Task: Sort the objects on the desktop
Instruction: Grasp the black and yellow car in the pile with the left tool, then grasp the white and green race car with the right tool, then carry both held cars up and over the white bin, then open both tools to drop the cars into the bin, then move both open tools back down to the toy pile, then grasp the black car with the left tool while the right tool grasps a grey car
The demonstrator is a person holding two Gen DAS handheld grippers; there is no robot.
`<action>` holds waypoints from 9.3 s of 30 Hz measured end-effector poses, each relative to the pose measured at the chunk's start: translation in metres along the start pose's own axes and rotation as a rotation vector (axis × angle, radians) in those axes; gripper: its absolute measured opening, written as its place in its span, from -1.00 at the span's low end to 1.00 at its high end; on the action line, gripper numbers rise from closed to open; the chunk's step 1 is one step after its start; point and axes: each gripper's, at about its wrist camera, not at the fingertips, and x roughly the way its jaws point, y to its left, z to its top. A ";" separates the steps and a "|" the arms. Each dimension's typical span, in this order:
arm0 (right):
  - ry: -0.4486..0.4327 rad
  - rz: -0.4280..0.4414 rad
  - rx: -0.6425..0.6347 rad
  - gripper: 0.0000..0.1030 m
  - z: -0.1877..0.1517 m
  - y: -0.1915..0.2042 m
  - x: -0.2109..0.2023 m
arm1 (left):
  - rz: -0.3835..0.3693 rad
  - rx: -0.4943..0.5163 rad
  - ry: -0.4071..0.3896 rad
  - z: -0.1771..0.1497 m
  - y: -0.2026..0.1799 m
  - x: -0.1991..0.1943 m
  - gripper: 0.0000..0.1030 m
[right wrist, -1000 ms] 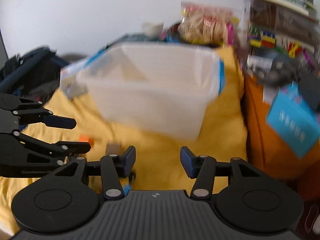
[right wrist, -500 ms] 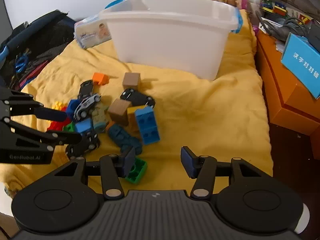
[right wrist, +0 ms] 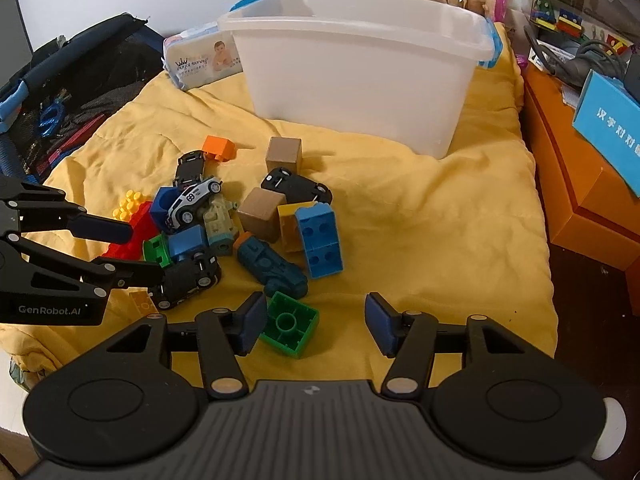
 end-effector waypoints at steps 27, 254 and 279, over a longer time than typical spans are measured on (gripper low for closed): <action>0.028 0.020 -0.009 0.18 -0.008 0.008 0.005 | -0.049 -0.091 0.050 -0.012 0.008 0.004 0.00; -0.054 -0.028 -0.020 0.03 0.016 -0.008 0.007 | -0.099 -0.049 -0.020 0.009 0.015 -0.004 0.01; 0.041 0.085 -0.169 -0.30 0.012 0.039 0.024 | -0.144 -0.199 -0.015 -0.015 0.069 -0.014 -0.02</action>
